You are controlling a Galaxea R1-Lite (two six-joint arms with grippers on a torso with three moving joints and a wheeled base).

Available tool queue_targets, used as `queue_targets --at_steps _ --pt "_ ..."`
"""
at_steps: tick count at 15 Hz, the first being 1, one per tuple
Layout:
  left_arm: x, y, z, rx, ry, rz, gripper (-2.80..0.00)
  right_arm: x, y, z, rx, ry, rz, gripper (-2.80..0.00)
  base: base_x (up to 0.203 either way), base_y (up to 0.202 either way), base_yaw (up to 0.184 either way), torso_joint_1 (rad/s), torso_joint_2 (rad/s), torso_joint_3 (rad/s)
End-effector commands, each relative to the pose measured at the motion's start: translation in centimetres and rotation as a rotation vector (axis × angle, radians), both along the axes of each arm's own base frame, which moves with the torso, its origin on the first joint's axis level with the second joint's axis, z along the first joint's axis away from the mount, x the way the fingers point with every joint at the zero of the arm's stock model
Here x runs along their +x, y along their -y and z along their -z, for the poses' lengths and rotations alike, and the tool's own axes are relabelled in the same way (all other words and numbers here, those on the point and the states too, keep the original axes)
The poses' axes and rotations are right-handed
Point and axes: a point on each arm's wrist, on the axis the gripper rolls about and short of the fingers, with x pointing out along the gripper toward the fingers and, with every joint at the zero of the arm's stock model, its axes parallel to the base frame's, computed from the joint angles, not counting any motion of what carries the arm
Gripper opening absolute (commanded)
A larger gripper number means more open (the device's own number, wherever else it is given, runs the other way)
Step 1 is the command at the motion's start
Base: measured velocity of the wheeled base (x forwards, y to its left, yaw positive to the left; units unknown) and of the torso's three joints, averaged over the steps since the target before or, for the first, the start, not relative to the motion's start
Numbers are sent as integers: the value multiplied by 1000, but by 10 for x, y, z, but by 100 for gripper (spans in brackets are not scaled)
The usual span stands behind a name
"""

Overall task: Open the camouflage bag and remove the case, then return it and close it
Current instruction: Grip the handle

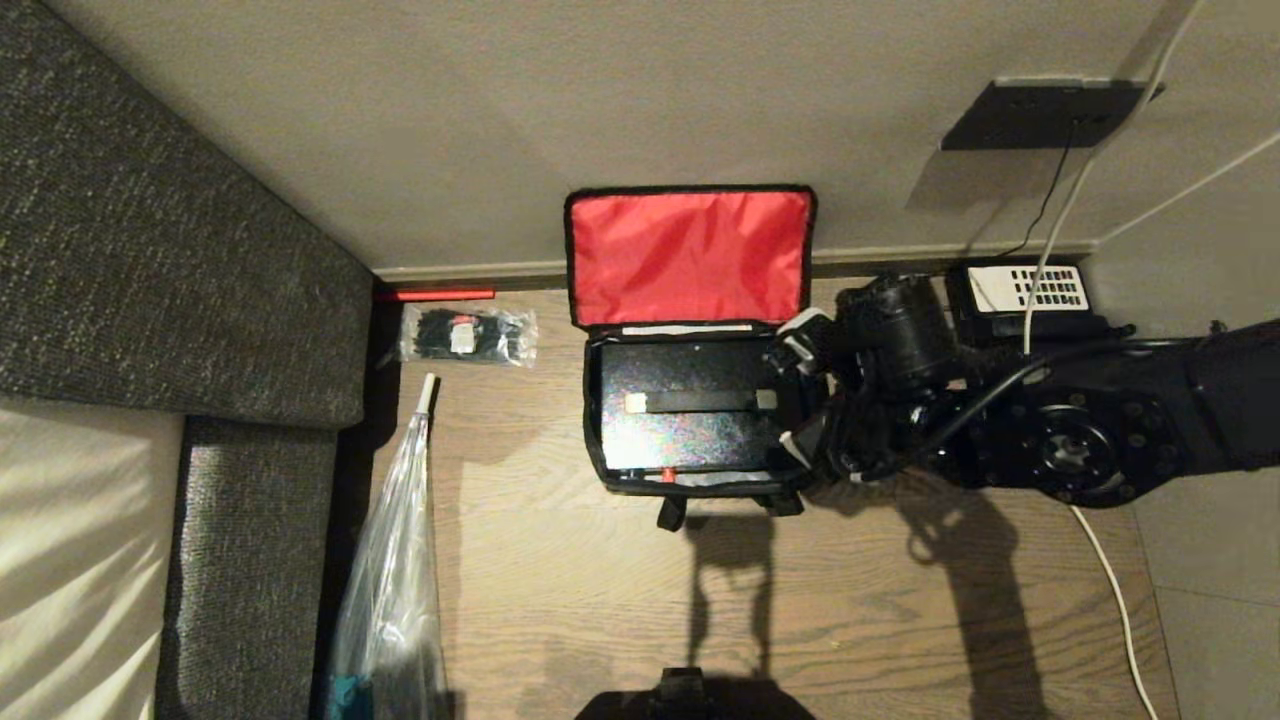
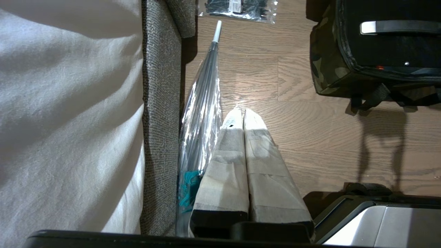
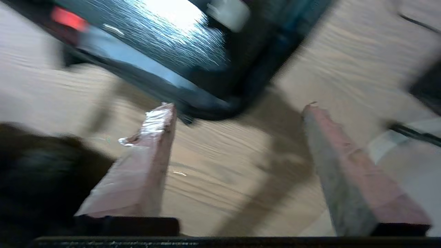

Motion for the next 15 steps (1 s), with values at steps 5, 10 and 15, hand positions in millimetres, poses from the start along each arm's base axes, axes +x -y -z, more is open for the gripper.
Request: queue_targets --at_steps 5,10,15 --pt "0 0 1 0 -3 -1 -280 -9 -42 40 -279 22 -39 0 0 0 0 0 0 0" --pt "0 0 1 0 -3 -1 -280 10 -75 43 -407 221 -140 0 0 0 0 0 0 0" --pt "0 0 1 0 -2 -1 -280 33 -94 66 -547 485 -167 0 0 0 0 0 0 0"
